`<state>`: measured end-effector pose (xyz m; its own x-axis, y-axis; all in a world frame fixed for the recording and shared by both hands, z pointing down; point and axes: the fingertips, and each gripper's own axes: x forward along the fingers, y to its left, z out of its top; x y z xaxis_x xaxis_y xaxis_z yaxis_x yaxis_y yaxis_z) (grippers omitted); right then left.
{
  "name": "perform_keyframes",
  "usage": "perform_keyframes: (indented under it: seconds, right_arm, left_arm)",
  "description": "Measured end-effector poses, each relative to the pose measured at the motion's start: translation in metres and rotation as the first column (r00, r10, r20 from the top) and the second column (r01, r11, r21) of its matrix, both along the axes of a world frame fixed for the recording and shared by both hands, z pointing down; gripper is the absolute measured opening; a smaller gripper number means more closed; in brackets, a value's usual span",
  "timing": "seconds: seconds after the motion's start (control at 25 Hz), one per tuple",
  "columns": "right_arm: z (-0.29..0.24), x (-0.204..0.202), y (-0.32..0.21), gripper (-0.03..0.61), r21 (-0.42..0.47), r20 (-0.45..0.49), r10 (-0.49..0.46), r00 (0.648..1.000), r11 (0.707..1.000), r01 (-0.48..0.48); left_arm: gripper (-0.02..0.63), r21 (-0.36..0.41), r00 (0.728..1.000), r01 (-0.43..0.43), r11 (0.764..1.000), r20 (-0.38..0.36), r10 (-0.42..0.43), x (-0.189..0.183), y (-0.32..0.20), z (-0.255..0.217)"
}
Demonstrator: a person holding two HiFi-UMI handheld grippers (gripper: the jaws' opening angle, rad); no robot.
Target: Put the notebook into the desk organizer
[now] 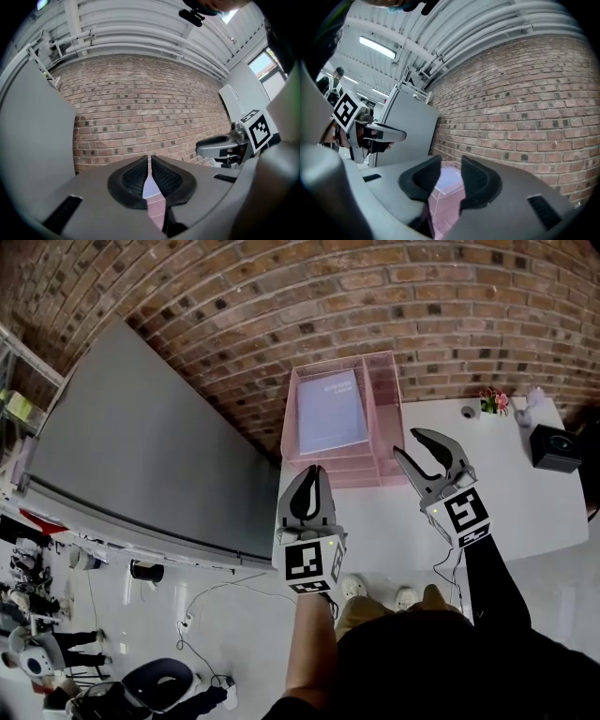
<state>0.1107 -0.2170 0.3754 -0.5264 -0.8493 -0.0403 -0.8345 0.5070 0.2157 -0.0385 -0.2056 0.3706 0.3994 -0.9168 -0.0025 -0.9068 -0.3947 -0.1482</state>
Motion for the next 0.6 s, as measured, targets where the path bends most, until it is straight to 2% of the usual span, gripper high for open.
perform_keyframes:
  seconds: [0.04,0.08,0.2,0.32,0.6]
  right_arm:
    - [-0.002,0.001,0.001,0.097,0.010,0.007,0.011,1.000,1.000,-0.011]
    - [-0.004,0.003,0.002,0.021,0.015,0.023,0.019,1.000,1.000,-0.019]
    - [-0.010,0.005,0.002,0.021,0.019,0.074,0.024,0.997,1.000,-0.025]
    - [-0.010,0.003,0.000,0.020,0.023,0.048,0.036,0.998,0.999,-0.037]
    - [-0.009,-0.004,-0.002,0.020,0.016,0.054,0.023,0.998,1.000,-0.024]
  left_arm:
    - [0.021,0.003,1.000,0.002,1.000,-0.004,-0.002,-0.001,0.000,-0.001]
    - [0.020,0.006,1.000,0.003,1.000,-0.006,-0.003,-0.002,0.000,-0.001]
    - [0.015,0.014,1.000,-0.002,1.000,-0.010,0.002,-0.004,0.001,-0.002]
    - [0.015,0.011,1.000,0.004,1.000,-0.012,-0.004,-0.009,0.001,-0.002]
    - [0.017,0.005,1.000,0.014,1.000,-0.011,-0.014,-0.019,0.000,-0.001]
